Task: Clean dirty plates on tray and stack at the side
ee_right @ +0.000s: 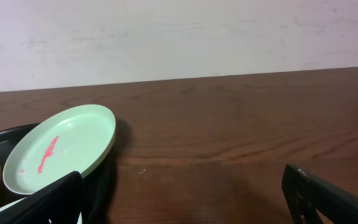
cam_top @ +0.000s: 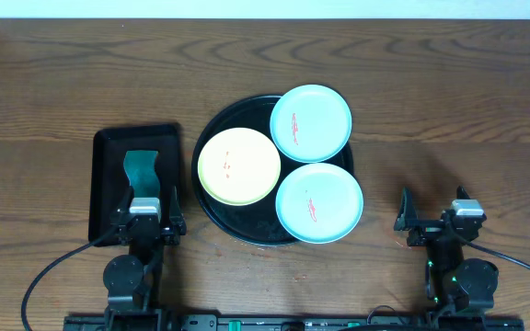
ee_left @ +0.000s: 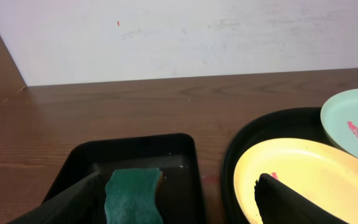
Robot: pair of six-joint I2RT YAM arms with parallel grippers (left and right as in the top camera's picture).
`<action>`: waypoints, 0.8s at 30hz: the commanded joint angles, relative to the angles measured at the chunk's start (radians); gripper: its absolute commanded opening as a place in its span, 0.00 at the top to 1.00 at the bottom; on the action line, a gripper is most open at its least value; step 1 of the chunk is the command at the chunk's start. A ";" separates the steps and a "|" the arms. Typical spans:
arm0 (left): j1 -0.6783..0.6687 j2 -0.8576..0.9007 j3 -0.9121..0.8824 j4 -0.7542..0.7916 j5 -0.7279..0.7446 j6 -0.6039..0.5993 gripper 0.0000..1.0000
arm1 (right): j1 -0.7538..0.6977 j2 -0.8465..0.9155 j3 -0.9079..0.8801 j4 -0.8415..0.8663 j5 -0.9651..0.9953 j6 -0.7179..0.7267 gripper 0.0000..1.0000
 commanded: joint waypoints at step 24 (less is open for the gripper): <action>-0.005 0.003 -0.016 -0.034 -0.008 0.001 0.23 | -0.006 -0.003 -0.003 0.008 0.024 0.009 0.01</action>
